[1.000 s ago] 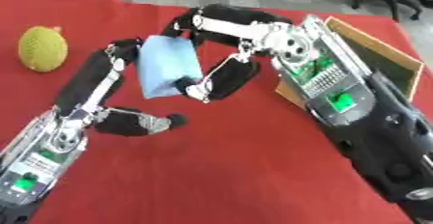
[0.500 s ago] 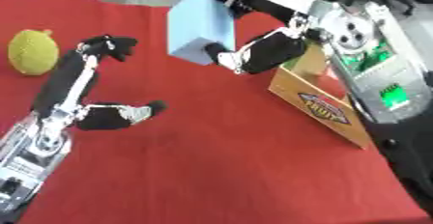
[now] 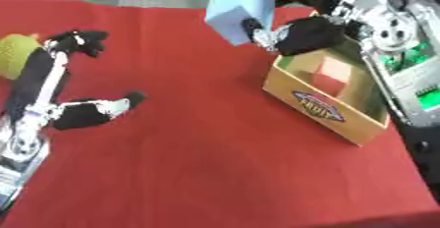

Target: Pick up the objects with one hand, pass them to the other hand, and then place them into the box on the other side of the table.

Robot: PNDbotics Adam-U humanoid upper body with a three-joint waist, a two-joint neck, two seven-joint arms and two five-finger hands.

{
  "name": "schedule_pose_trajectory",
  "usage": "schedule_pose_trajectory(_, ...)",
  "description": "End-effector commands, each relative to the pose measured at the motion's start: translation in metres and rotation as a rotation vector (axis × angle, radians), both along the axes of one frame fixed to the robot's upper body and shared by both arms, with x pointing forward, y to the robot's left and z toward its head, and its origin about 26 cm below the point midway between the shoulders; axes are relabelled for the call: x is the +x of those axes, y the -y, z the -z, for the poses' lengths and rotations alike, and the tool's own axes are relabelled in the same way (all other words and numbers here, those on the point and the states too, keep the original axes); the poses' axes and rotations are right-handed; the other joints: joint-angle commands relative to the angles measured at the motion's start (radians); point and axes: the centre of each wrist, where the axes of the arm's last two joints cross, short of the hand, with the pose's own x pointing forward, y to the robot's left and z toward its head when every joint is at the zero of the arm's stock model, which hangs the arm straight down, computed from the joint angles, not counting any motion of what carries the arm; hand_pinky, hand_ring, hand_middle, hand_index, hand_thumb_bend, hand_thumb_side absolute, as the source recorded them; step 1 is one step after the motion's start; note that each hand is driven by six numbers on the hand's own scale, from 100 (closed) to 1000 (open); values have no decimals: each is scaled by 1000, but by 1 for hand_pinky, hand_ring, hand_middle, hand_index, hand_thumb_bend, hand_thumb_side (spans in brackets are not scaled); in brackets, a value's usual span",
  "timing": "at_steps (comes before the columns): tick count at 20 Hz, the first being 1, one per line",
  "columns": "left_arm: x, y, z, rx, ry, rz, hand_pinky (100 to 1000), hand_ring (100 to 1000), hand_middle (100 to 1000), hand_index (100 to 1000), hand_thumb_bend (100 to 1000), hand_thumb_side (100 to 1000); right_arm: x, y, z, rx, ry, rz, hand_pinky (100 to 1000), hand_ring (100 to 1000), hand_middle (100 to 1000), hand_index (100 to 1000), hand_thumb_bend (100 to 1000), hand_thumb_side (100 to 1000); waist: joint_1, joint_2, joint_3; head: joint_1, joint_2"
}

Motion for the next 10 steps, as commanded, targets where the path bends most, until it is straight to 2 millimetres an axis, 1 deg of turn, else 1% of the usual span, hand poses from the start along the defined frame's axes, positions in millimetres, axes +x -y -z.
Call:
schedule_pose_trajectory(1, -5, -11, -16, -12, 52, -22, 792, 626, 622, 820, 673, 453, 6, 33, -8, 48, 40, 158, 865, 711, 336, 563, 100, 193, 7, -15, -1, -23, -18)
schedule_pose_trajectory(5, -9, -18, -23, -28, 69, -45, 790, 623, 620, 814, 620, 482, 21, 63, 7, 100, 11, 310, 866, 720, 356, 587, 100, 224, 12, -16, 1, -42, -21)
schedule_pose_trajectory(10, -13, -23, -27, -47, 81, -67, 789, 619, 616, 811, 563, 508, 34, 92, 30, 122, -45, 440, 867, 734, 389, 620, 100, 230, 16, -15, 3, -57, -24)
